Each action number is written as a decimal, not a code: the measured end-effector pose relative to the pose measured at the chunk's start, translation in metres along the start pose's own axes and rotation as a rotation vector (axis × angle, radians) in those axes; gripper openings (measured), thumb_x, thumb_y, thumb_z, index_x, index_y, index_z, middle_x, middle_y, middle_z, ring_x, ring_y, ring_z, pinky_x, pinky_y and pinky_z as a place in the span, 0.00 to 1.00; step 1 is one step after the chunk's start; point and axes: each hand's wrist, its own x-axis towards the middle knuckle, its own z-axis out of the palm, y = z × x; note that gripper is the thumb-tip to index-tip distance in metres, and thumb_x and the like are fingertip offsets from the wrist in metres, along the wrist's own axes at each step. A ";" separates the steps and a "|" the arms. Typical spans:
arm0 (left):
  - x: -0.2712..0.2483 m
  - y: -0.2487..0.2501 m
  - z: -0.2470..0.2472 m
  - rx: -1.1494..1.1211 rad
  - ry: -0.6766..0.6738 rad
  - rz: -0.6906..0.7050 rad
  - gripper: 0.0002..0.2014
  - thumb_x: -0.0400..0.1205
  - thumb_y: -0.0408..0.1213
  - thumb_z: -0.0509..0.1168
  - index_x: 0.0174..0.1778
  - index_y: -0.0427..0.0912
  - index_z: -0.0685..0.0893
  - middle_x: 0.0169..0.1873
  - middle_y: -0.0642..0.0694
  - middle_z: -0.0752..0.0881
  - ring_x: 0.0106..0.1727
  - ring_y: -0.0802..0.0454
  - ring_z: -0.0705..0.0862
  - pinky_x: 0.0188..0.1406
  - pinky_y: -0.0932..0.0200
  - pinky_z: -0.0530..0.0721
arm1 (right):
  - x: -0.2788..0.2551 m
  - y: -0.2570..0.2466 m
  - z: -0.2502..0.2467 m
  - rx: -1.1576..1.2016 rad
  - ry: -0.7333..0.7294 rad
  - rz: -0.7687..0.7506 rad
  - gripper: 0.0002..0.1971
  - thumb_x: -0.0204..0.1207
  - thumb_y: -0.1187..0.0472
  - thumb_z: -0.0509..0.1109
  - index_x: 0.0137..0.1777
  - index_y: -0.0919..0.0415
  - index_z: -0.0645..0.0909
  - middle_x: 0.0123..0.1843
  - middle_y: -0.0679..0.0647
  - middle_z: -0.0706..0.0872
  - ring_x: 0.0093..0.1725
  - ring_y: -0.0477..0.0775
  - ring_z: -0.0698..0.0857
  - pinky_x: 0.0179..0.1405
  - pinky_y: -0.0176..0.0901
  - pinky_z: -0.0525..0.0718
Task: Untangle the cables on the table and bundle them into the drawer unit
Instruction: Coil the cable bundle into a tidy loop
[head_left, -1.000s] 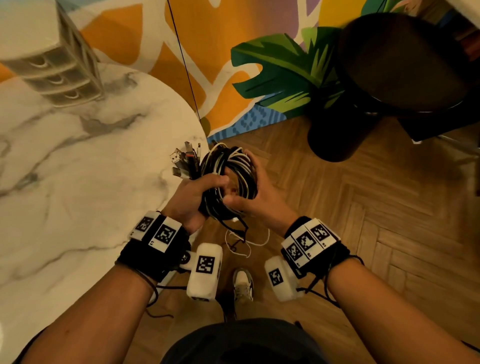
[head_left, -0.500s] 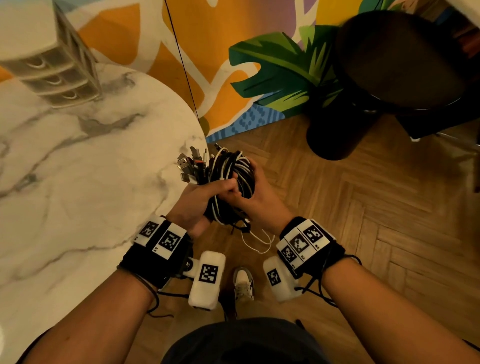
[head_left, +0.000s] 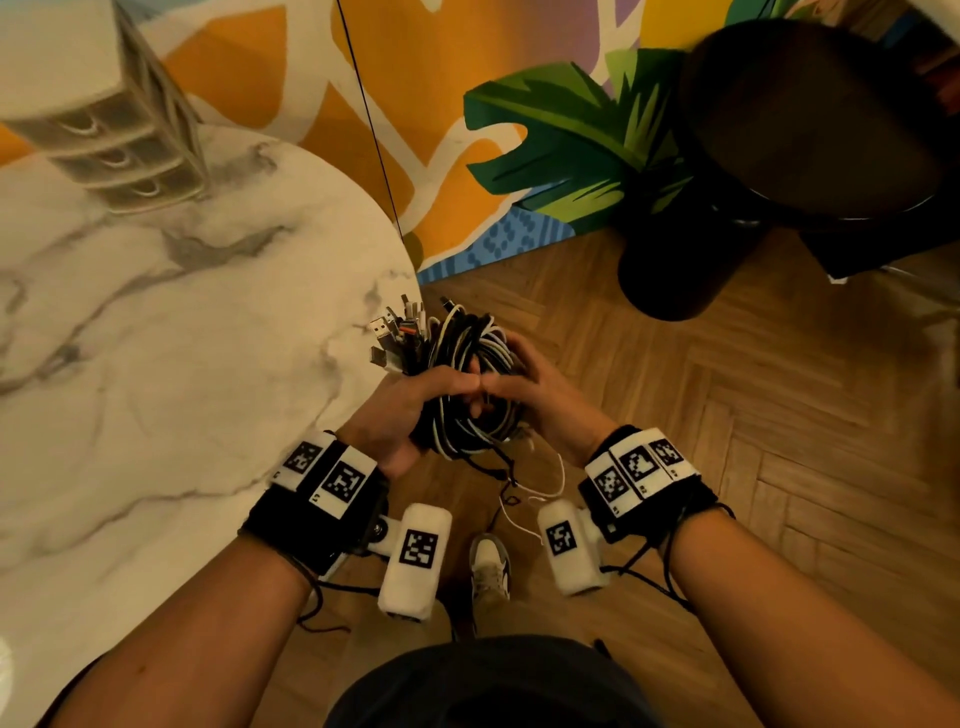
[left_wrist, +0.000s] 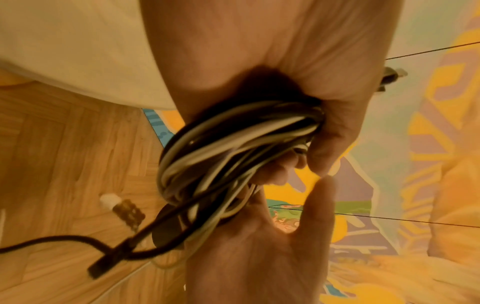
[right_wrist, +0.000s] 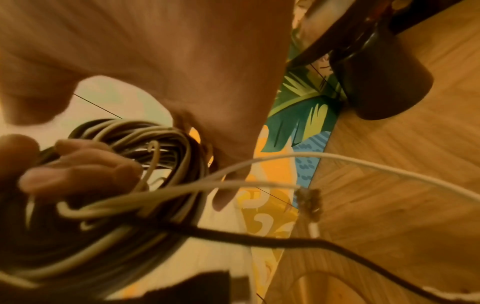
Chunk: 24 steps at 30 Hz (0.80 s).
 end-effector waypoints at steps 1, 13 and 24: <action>-0.001 0.000 0.001 0.043 -0.029 0.002 0.03 0.70 0.34 0.66 0.37 0.41 0.84 0.28 0.45 0.80 0.31 0.52 0.81 0.38 0.58 0.83 | -0.001 -0.003 0.000 0.033 -0.012 -0.007 0.24 0.72 0.44 0.69 0.60 0.60 0.75 0.42 0.54 0.88 0.43 0.53 0.88 0.49 0.44 0.87; -0.002 -0.005 0.009 0.034 -0.130 0.022 0.04 0.70 0.32 0.62 0.38 0.37 0.78 0.23 0.47 0.73 0.25 0.52 0.71 0.38 0.56 0.78 | 0.014 -0.002 0.005 0.086 0.199 0.030 0.33 0.70 0.34 0.66 0.52 0.68 0.83 0.39 0.60 0.88 0.38 0.58 0.89 0.48 0.53 0.86; -0.003 0.041 -0.015 -0.183 -0.229 0.246 0.11 0.58 0.37 0.69 0.30 0.41 0.74 0.19 0.50 0.68 0.20 0.55 0.66 0.28 0.60 0.75 | -0.001 0.018 -0.002 0.038 0.067 0.004 0.37 0.64 0.26 0.66 0.62 0.54 0.83 0.56 0.64 0.88 0.57 0.64 0.85 0.66 0.61 0.78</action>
